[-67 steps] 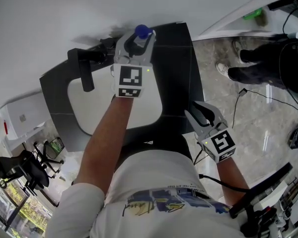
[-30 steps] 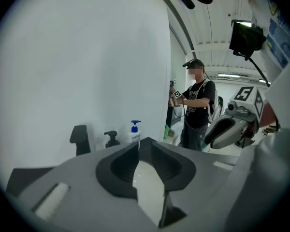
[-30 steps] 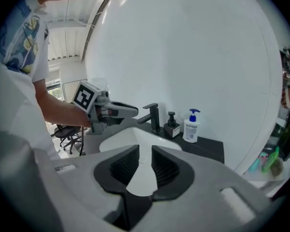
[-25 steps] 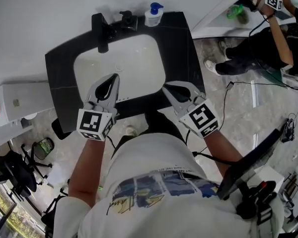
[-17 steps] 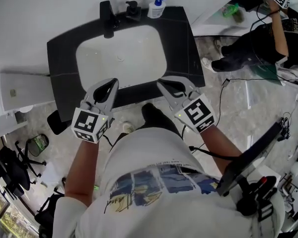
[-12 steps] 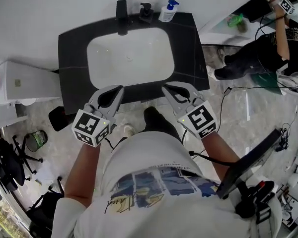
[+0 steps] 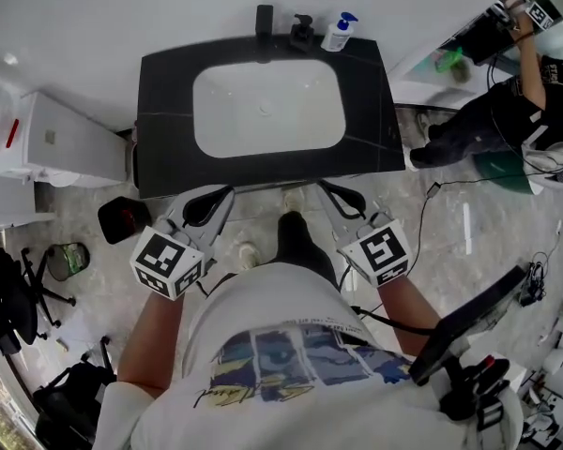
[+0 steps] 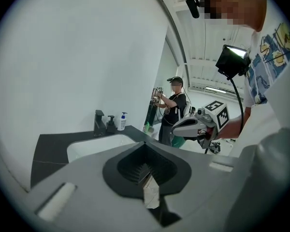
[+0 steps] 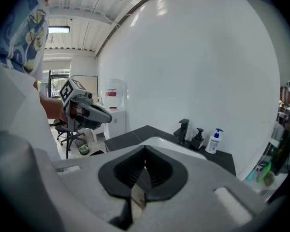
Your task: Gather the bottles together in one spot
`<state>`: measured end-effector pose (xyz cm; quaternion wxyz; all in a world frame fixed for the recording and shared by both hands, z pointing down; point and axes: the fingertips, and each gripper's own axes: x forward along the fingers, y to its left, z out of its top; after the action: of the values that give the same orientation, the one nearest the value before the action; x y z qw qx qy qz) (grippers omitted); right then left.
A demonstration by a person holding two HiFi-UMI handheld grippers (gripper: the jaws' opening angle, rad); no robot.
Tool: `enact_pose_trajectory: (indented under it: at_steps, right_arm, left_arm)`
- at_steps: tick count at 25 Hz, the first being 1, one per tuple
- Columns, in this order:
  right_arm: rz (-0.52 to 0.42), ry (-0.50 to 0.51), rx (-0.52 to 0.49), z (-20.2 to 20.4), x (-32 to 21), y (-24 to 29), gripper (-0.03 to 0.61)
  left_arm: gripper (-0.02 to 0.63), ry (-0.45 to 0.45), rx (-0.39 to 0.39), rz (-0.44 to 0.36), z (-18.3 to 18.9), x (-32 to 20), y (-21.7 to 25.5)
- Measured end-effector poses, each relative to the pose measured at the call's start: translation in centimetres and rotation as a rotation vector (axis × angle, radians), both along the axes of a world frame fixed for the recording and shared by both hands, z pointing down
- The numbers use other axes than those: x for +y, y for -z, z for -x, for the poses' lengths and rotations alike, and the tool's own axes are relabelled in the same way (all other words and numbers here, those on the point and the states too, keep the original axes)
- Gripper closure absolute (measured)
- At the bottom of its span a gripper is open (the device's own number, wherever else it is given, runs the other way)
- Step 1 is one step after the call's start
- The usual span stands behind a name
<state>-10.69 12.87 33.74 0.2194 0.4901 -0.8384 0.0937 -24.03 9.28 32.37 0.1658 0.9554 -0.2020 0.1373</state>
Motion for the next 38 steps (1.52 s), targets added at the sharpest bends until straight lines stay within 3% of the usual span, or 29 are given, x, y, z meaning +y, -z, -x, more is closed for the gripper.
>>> enact_pose_trajectory:
  at_steps: [17,38]
  right_arm:
    - [-0.121,0.016,0.027,5.0,3.3,4.5,0.578]
    - [-0.122,0.030,0.033,5.0,4.4,5.0,0.578]
  left_arm:
    - [0.612,-0.065,0.017,-0.077,1.9,4.2,2.7]
    - [0.612,-0.100,0.003,-0.065,0.3,5.5,2.0]
